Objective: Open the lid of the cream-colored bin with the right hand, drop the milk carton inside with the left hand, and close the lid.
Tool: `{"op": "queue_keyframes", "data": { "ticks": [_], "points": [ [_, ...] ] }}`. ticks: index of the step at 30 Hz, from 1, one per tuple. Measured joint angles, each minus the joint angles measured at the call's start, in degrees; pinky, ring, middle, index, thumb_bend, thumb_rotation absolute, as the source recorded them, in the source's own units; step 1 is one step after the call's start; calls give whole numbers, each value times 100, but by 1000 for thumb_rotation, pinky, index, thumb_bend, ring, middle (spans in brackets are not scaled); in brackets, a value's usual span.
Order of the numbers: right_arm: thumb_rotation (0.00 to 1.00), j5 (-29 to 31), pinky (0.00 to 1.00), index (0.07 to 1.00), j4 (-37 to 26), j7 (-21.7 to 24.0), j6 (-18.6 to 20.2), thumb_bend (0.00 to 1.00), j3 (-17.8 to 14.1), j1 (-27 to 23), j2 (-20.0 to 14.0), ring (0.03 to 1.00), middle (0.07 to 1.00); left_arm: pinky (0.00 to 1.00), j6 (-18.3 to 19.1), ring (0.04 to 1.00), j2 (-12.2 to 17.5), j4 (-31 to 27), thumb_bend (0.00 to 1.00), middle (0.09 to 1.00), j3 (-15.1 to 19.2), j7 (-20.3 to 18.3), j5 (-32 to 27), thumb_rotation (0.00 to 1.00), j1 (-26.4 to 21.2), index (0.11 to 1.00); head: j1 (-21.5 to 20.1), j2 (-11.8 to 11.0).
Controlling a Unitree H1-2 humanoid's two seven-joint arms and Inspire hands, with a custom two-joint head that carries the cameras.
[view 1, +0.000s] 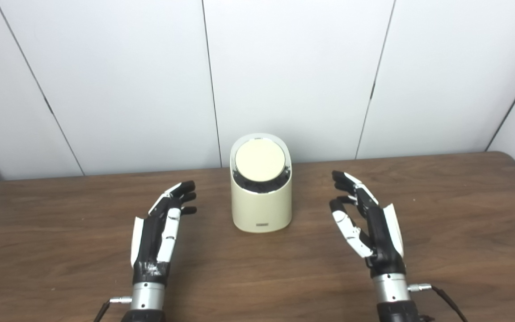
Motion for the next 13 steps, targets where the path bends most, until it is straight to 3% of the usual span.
{"op": "queue_keyframes", "data": {
  "ticks": [3,7,10,13],
  "points": [
    [697,267,740,811,88,51,-8,187,-46,86,25,816,824,673,-2,780,3,-35,231,801,-5,-33,-33,741,78,788,-26,26],
    [692,416,757,816,208,54,-210,216,-115,114,50,826,833,683,-2,782,5,-39,222,804,23,-126,-251,746,248,792,26,79],
    [659,543,730,808,261,54,-263,210,-191,97,77,820,828,688,-2,781,2,-39,197,801,55,-173,-460,694,368,788,70,88],
    [647,719,725,818,263,103,-257,182,-232,104,93,826,833,757,-46,837,-22,-79,190,852,97,-162,-502,723,464,831,62,132]
  ]
}}
